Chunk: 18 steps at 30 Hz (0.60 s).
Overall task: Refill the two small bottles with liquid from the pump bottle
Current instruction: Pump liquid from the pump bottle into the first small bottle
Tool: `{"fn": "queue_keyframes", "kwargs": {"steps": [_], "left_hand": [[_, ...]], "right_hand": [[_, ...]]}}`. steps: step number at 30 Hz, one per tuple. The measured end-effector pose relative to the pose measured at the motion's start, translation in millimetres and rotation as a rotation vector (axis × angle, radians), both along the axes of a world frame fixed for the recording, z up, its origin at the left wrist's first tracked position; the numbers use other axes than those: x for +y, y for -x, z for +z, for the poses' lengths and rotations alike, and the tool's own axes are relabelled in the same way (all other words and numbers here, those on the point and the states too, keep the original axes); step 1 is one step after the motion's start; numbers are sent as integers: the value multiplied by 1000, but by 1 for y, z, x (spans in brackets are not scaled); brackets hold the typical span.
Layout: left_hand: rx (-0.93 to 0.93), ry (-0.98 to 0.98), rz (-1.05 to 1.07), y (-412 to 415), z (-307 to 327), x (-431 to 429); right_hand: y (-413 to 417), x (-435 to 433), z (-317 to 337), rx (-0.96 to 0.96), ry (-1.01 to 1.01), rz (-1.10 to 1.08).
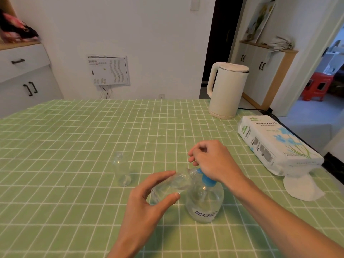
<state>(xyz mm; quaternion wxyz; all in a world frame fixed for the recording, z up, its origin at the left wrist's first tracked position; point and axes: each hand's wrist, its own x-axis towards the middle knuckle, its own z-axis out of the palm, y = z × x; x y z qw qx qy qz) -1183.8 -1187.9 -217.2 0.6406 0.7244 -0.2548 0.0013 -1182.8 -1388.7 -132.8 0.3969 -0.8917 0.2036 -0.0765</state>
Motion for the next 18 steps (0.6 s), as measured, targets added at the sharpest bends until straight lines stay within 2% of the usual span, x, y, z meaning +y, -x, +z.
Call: {"fn": "queue_keyframes", "kwargs": {"steps": [13, 18], "left_hand": [[-10, 3, 2, 0, 2, 3], [-21, 3, 6, -1, 1, 2]], "right_hand": [[0, 1, 14, 8, 97, 2], [-1, -1, 8, 0, 16, -12]]}}
